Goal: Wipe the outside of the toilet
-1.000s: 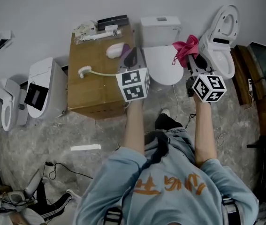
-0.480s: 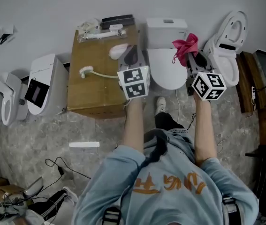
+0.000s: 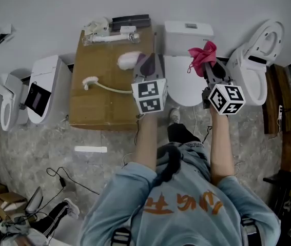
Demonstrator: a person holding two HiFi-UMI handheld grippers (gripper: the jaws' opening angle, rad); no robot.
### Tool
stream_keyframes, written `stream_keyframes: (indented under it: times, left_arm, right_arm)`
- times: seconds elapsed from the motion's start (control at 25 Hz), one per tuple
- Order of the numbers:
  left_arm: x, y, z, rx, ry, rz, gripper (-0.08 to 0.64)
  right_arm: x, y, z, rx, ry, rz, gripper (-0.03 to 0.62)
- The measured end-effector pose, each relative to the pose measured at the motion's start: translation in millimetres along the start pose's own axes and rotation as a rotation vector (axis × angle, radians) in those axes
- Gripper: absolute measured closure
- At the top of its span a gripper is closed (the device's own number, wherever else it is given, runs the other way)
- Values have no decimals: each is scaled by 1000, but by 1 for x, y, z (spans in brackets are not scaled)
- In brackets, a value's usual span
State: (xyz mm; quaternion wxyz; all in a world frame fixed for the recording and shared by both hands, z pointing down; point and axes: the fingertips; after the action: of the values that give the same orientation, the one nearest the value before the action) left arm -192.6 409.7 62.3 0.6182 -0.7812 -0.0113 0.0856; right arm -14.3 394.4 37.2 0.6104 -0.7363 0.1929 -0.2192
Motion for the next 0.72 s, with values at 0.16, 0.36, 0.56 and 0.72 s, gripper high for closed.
stream_keyframes:
  times: [0.16, 0.36, 0.56, 0.72]
  left_arm:
    - [2, -18, -51, -49, 12, 29, 535]
    - [8, -30, -124, -102, 38, 57, 535]
    - [11, -23, -185, -127, 78, 63, 535]
    - [19, -16, -216, -150, 100, 31, 535]
  right_arm:
    - [45, -21, -40, -59, -1, -40, 518]
    - [105, -35, -99, -117, 13, -84, 518]
    - [151, -35, -151, -143, 54, -115, 518]
    - [172, -31, -182, -139, 93, -148, 518]
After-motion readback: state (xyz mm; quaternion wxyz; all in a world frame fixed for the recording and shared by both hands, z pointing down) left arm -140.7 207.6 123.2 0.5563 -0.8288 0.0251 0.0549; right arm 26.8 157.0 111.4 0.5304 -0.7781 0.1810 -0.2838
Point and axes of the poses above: the fingertips, and each gripper's own axes: z backward along the fingers, x to its right, y out of its top, and after that the axes turned 8 degrees about -x, right-handed
